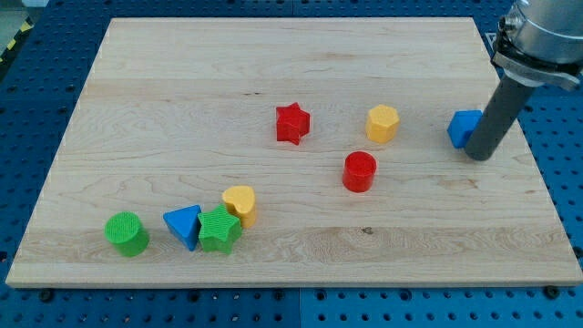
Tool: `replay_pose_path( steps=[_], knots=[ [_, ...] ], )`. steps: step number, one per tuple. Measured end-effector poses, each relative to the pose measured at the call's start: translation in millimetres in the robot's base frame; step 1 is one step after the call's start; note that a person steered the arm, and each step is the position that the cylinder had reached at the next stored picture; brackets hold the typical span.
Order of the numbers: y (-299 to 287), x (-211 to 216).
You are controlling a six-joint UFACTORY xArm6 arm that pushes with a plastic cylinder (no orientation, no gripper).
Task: Push the blue cube slightly down
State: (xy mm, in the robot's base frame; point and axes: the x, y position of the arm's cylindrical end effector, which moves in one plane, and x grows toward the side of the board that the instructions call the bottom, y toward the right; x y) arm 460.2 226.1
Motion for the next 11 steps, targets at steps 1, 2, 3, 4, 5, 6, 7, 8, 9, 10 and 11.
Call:
replay_pose_path(
  steps=[1,2,3,4,5,6,7,8,9,10,11],
  knots=[
    [-1.2,-28.4],
    [-3.0,-54.8],
    [-3.0,-96.1],
    [10.3,-113.4],
    [54.1,-113.4],
    [76.4,-139.8],
    [64.2,-151.9],
    [24.9,-152.0],
    [-23.9,-152.0],
    [-46.4,-152.0],
    [-48.0,-153.1]
  ],
)
